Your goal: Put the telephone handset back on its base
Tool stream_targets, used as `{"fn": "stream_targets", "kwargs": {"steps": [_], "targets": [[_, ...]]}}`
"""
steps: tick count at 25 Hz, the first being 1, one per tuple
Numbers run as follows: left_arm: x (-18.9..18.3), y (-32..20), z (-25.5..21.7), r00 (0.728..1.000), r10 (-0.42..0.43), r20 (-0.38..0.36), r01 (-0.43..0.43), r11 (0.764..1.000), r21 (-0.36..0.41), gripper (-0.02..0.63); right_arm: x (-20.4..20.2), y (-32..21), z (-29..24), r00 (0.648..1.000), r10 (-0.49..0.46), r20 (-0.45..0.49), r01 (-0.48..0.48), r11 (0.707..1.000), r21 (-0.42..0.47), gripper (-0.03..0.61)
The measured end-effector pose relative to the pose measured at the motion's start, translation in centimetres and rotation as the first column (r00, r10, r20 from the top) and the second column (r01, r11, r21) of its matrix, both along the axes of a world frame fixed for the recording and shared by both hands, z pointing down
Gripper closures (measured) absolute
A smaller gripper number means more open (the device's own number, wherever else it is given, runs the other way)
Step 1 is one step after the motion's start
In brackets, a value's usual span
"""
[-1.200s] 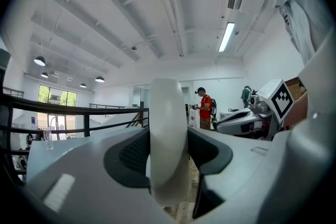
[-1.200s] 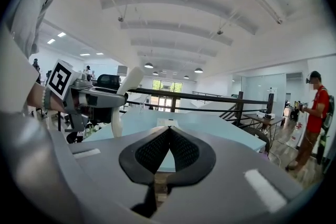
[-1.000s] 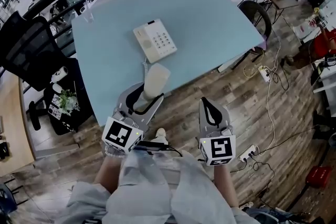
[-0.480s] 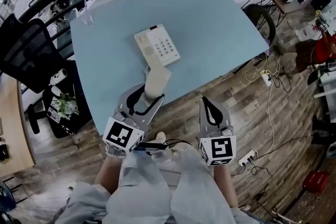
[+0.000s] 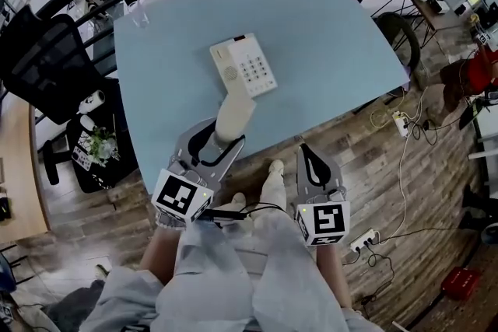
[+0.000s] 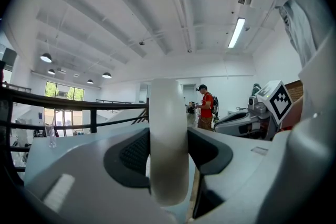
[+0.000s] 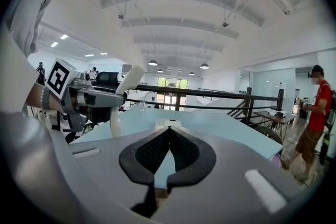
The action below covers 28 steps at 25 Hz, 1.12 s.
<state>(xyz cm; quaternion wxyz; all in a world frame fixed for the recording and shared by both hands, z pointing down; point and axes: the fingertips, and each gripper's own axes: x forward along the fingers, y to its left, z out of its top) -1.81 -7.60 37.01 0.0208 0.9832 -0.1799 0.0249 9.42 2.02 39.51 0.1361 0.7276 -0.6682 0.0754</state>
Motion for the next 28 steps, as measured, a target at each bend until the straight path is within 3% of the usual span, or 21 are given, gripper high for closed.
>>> {"fn": "stream_targets", "kwargs": {"steps": [7,28], "targets": [[0.0,-1.5,0.4,0.998,-0.055,0.021,0.055,0.998,0.009,0.396,1.0,-2.2,-0.2,0.999,-0.048,0.0,0.048,0.999,0.016,0.58],[3.8,-7.8,2.6,0.975,-0.214,0.058,0.218,0.974,-0.063,0.396,5.4,-9.8,1.3,0.979,-0.2,0.027,0.2,0.979,-0.024,0.58]]}}
